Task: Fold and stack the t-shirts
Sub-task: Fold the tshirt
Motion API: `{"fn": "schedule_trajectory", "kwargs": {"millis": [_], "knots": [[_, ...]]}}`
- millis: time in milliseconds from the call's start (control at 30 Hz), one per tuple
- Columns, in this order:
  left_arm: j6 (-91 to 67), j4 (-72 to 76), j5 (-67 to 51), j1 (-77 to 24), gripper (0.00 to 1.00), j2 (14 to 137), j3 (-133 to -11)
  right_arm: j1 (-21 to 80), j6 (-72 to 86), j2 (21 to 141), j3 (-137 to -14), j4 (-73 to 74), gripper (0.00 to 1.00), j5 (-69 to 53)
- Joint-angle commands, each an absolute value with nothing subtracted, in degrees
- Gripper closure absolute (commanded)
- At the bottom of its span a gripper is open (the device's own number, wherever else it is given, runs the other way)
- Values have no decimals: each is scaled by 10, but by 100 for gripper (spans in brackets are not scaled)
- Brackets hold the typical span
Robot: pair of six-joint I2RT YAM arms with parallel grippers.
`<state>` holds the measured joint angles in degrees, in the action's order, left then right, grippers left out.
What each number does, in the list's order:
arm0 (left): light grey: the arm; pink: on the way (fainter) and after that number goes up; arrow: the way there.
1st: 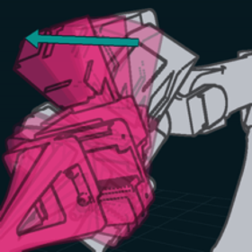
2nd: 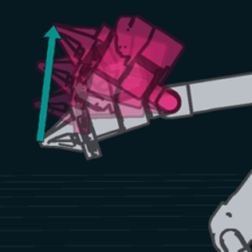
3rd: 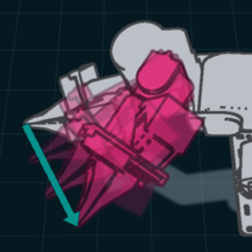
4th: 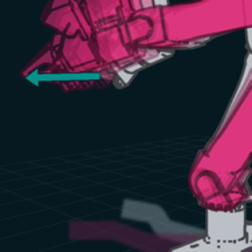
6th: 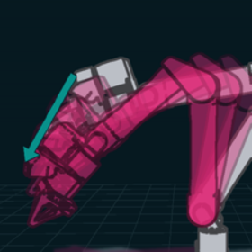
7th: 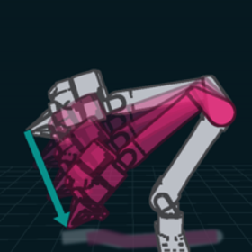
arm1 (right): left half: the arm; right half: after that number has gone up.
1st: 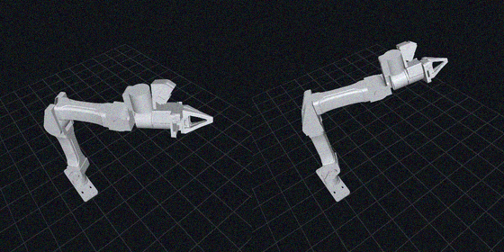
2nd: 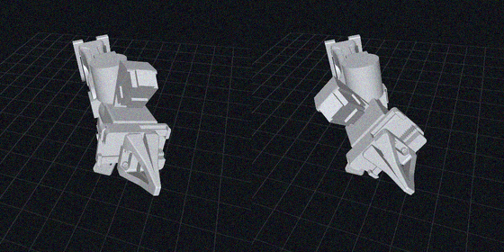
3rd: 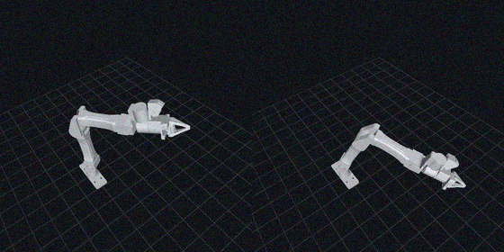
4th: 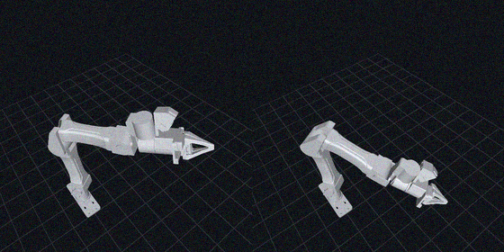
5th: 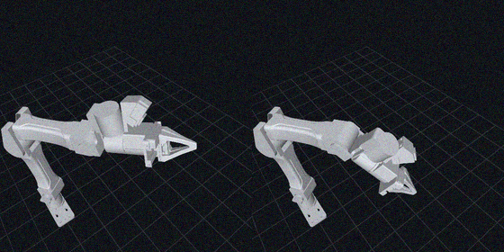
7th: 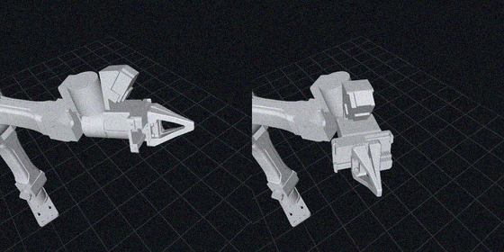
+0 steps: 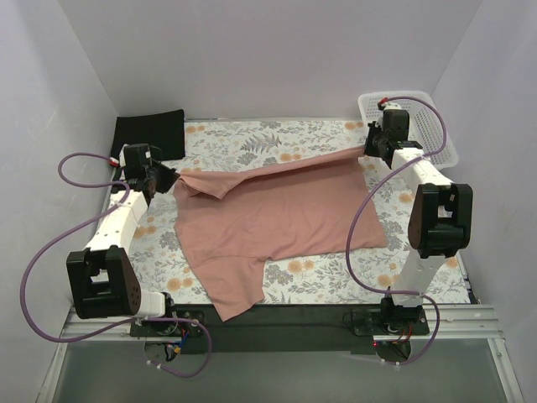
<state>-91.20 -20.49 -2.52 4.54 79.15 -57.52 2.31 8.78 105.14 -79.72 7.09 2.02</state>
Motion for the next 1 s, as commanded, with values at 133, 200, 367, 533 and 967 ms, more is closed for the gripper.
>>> {"fn": "schedule_trajectory", "kwargs": {"millis": [133, 200, 367, 533, 967], "knots": [[-917, -192, -38, 47, 100, 775, -551, 18, 94, 1018, -766, 54, 99, 36], [-916, -192, -42, 47, 100, 768, -539, 18, 97, 1015, -747, 53, 99, 33], [-912, -191, -39, 47, 100, 751, -504, 17, 113, 1008, -706, 52, 99, 43], [-911, -183, -39, 47, 100, 742, -456, 16, 123, 1025, -679, 54, 99, 50], [-848, -198, -40, 47, 40, 677, -412, 26, 125, 987, -685, 91, 28, 21]]}}
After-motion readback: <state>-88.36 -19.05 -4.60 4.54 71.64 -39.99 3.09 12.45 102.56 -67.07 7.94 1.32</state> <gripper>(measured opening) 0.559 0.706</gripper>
